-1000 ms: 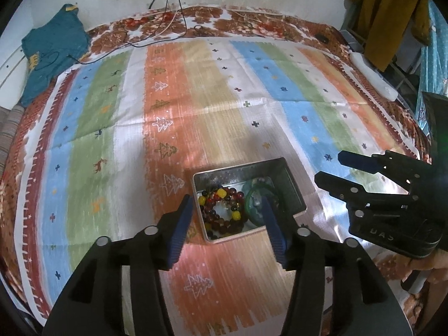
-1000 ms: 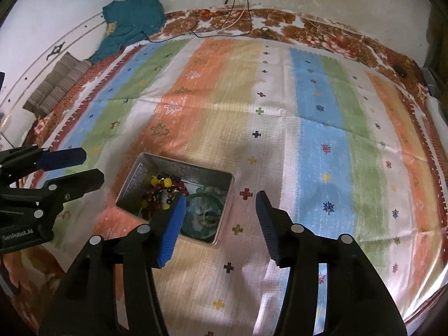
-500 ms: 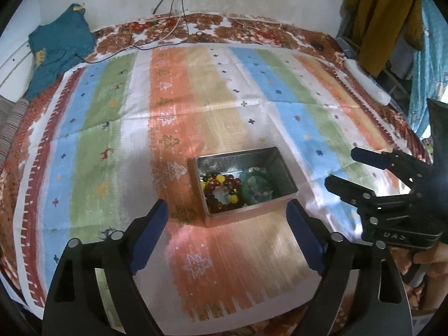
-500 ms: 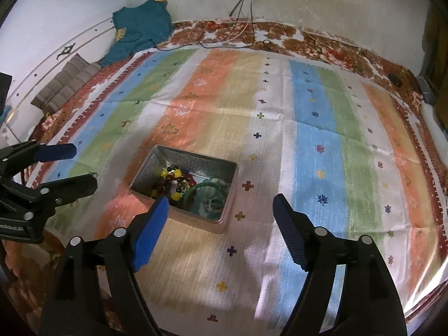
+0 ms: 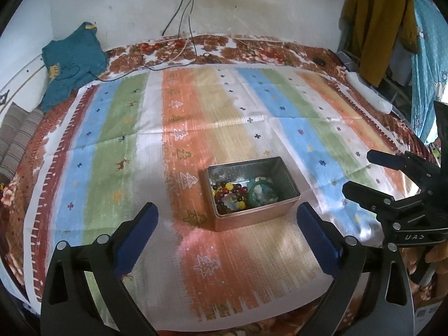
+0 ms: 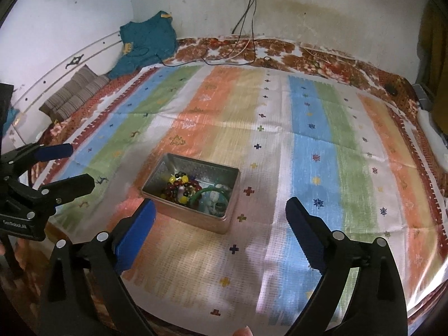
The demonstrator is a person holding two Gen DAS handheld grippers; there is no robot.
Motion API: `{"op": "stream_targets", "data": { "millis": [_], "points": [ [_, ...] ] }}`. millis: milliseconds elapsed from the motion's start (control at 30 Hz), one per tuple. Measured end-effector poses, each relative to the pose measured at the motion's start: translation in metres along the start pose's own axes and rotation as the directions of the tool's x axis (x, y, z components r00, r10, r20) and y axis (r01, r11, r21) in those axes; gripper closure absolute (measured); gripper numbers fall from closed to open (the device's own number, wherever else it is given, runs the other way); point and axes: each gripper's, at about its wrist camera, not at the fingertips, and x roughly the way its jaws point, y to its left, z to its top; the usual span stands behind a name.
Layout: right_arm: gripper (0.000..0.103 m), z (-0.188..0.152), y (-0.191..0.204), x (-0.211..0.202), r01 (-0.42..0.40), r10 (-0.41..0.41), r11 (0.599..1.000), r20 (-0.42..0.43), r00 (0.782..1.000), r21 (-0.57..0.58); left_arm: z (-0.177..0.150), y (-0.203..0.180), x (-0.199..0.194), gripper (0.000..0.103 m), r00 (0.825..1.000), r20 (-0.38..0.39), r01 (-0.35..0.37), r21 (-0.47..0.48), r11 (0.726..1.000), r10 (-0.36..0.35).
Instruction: Organize jewelry
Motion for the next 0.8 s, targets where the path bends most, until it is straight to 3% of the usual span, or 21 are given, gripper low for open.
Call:
{"op": "stream_targets", "data": {
  "millis": [333, 500, 800],
  "points": [
    [0.008, -0.004, 0.003, -0.007, 0.000, 0.000, 1.000, 0.005, 1.000, 0.001, -0.005, -0.008, -0.005, 0.006, 1.000, 0.020, -0.018, 0.031, 0.999, 0.017],
    [0.008, -0.005, 0.003, -0.011, -0.003, 0.003, 1.000, 0.016, 1.000, -0.001, -0.006, -0.005, -0.006, 0.006, 0.999, 0.010, 0.045, 0.010, 0.999, -0.045],
    [0.007, -0.006, 0.002, -0.016, -0.006, 0.006, 1.000, 0.035, 0.999, 0.006, -0.009, -0.007, -0.008, 0.006, 0.999, 0.026, 0.017, 0.018, 1.000, -0.018]
  ]
}}
